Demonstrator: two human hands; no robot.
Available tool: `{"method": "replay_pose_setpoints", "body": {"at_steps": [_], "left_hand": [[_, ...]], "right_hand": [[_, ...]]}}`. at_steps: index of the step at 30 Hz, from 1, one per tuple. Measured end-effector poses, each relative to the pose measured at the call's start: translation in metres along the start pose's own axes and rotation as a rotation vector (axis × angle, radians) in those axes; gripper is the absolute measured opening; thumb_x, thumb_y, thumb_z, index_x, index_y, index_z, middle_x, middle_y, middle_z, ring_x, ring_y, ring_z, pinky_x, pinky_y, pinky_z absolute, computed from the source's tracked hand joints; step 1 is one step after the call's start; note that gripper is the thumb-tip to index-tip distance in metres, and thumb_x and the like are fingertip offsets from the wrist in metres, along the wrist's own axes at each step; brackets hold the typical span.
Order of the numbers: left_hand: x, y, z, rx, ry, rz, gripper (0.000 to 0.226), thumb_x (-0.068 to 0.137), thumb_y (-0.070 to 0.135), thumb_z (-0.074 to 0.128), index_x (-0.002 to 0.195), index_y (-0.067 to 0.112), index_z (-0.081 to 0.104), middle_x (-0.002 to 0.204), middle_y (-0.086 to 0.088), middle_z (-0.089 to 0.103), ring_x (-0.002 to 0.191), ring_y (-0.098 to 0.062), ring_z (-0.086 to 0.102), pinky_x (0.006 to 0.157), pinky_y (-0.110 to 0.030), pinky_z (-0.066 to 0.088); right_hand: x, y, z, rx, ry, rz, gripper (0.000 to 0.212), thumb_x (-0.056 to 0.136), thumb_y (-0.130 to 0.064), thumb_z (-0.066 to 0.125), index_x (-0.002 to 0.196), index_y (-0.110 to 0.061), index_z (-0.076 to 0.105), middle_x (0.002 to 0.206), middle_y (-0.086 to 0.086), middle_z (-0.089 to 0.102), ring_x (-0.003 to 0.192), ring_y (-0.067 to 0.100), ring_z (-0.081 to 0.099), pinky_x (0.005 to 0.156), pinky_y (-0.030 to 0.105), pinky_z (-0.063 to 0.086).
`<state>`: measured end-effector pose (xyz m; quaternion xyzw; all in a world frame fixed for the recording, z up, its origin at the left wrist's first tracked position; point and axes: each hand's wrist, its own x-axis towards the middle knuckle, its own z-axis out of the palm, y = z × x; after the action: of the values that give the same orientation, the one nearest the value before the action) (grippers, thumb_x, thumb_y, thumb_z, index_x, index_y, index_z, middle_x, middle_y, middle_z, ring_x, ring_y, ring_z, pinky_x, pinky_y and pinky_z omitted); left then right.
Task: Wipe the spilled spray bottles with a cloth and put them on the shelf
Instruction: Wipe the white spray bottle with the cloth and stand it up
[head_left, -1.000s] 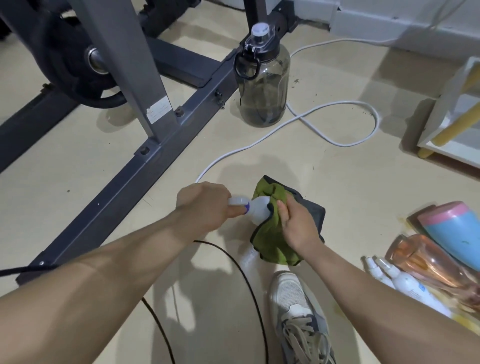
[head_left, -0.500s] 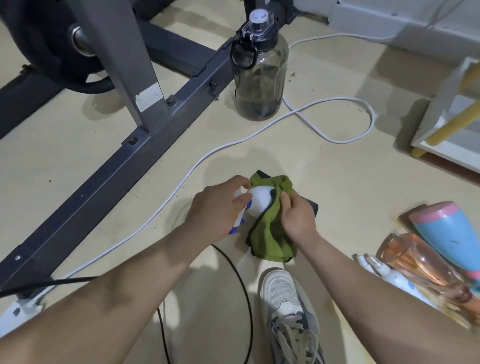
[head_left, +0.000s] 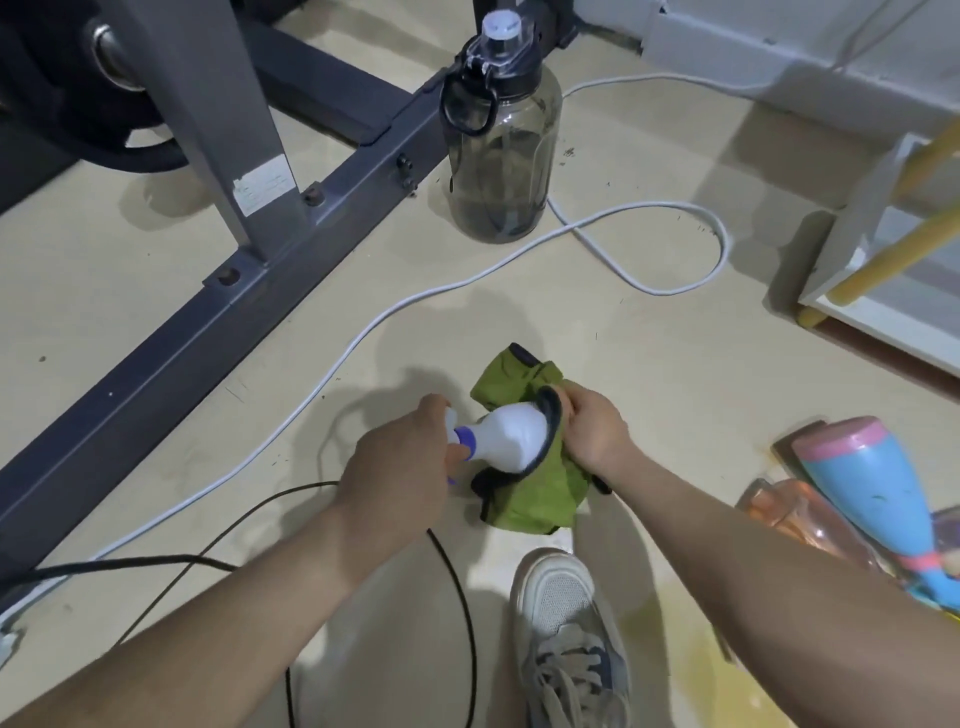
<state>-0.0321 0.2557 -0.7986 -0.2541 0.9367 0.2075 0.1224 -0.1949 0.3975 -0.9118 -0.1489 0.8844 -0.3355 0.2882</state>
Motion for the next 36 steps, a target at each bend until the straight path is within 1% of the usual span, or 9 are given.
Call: {"method": "replay_pose_setpoints", "body": {"at_steps": [4, 7, 9, 13, 20, 23, 26, 31, 36], "left_hand": [[-0.004, 0.005, -0.004, 0.481, -0.029, 0.225, 0.045, 0.053, 0.007, 0.08, 0.084, 0.014, 0.049, 0.056, 0.003, 0.048, 0.037, -0.016, 0.028, 0.036, -0.019, 0.005], [0.0, 0.02, -0.014, 0.603, 0.115, 0.42, 0.029, 0.05, -0.009, 0.053, 0.072, 0.008, 0.056, 0.048, -0.004, 0.042, 0.028, -0.018, 0.026, 0.048, -0.015, 0.003], [0.003, 0.029, -0.019, 0.593, 0.195, 0.534, 0.038, 0.057, -0.007, 0.026, 0.07, 0.006, 0.059, 0.05, -0.007, 0.043, 0.033, -0.021, 0.038, 0.047, -0.021, 0.019], [0.019, 0.037, -0.01, 0.565, 0.261, 0.647, 0.03, 0.063, 0.008, 0.038, 0.072, 0.013, 0.066, 0.057, -0.005, 0.048, 0.05, -0.026, 0.05, 0.055, -0.03, 0.044], [0.009, 0.029, 0.001, 0.456, 0.362, 0.784, 0.037, 0.071, 0.003, 0.037, 0.081, 0.018, 0.07, 0.077, -0.005, 0.064, 0.071, -0.027, 0.061, 0.081, -0.036, 0.047], [0.016, 0.046, -0.006, 0.379, 0.288, 0.69, 0.044, 0.074, 0.004, 0.032, 0.098, 0.02, 0.065, 0.072, 0.001, 0.056, 0.067, -0.027, 0.058, 0.065, -0.032, 0.04], [0.013, 0.062, -0.006, 0.266, 0.131, 0.386, 0.024, 0.095, 0.021, 0.046, 0.117, 0.028, 0.045, 0.081, 0.003, 0.057, 0.065, -0.025, 0.052, 0.057, -0.031, 0.035], [0.011, 0.064, -0.003, -0.02, 0.232, 0.146, 0.031, 0.098, 0.036, 0.046, 0.125, 0.025, 0.034, 0.083, -0.003, 0.065, 0.08, -0.033, 0.06, 0.072, -0.04, 0.047], [0.016, 0.047, -0.016, -0.402, 0.191, -0.107, 0.033, 0.097, 0.029, 0.053, 0.129, 0.032, 0.053, 0.1, 0.002, 0.066, 0.084, -0.014, 0.063, 0.07, -0.018, 0.043]], "right_hand": [[-0.015, -0.021, -0.018, 0.364, 0.285, 0.027, 0.042, 0.104, -0.025, 0.042, 0.063, -0.018, 0.043, 0.063, -0.003, 0.048, 0.063, 0.017, 0.046, 0.064, 0.03, 0.037], [-0.038, -0.032, -0.048, 0.678, 0.638, 0.03, 0.04, 0.104, -0.022, 0.044, 0.064, -0.019, 0.043, 0.06, -0.007, 0.045, 0.054, 0.003, 0.04, 0.056, 0.023, 0.036], [-0.055, -0.048, -0.07, 0.725, 0.574, -0.119, 0.036, 0.103, -0.023, 0.047, 0.067, -0.019, 0.047, 0.061, -0.01, 0.046, 0.057, 0.003, 0.042, 0.057, 0.022, 0.037], [-0.077, -0.058, -0.038, 0.479, 0.012, -0.415, 0.044, 0.102, -0.037, 0.045, 0.073, -0.004, 0.05, 0.071, 0.009, 0.05, 0.072, 0.024, 0.048, 0.071, 0.034, 0.04], [-0.04, 0.025, -0.02, 0.181, 0.024, 0.025, 0.036, 0.103, -0.039, 0.042, 0.071, -0.026, 0.052, 0.071, -0.009, 0.055, 0.077, 0.017, 0.051, 0.09, 0.046, 0.048], [-0.045, 0.003, -0.022, 0.333, 0.103, 0.029, 0.059, 0.092, -0.057, 0.043, 0.078, -0.001, 0.057, 0.072, 0.008, 0.057, 0.071, 0.017, 0.05, 0.077, 0.043, 0.05], [-0.075, -0.026, -0.01, 0.49, 0.124, -0.137, 0.039, 0.098, -0.039, 0.043, 0.082, -0.006, 0.058, 0.072, 0.006, 0.057, 0.069, 0.014, 0.05, 0.068, 0.034, 0.043], [-0.078, 0.001, -0.002, 0.101, 0.254, -0.379, 0.03, 0.104, -0.028, 0.036, 0.122, -0.023, 0.059, 0.12, -0.014, 0.062, 0.115, 0.003, 0.055, 0.098, 0.02, 0.04], [-0.05, 0.016, -0.008, -0.032, 0.175, 0.038, 0.036, 0.105, -0.024, 0.039, 0.069, -0.029, 0.038, 0.079, 0.01, 0.058, 0.079, 0.031, 0.053, 0.068, 0.03, 0.03]]}}
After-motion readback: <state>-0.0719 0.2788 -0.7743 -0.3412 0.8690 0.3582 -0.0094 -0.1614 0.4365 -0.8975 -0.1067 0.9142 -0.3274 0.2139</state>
